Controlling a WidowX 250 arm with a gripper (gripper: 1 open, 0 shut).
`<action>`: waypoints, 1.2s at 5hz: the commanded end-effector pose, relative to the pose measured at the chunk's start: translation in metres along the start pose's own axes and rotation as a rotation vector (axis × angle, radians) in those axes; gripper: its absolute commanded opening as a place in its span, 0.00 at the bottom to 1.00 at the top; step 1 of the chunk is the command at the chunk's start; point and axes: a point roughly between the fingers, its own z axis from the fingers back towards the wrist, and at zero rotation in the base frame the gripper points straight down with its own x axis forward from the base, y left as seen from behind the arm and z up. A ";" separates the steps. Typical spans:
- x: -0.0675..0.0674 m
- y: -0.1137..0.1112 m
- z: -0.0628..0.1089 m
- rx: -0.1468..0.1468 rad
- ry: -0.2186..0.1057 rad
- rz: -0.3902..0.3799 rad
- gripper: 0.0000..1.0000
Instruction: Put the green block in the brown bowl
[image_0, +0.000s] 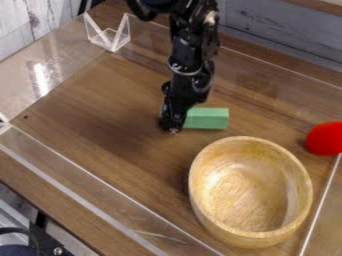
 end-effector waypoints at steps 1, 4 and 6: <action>0.010 0.001 0.009 0.027 -0.020 0.033 0.00; 0.019 -0.028 0.077 0.102 0.010 0.128 0.00; 0.013 -0.082 0.090 0.117 -0.004 0.274 0.00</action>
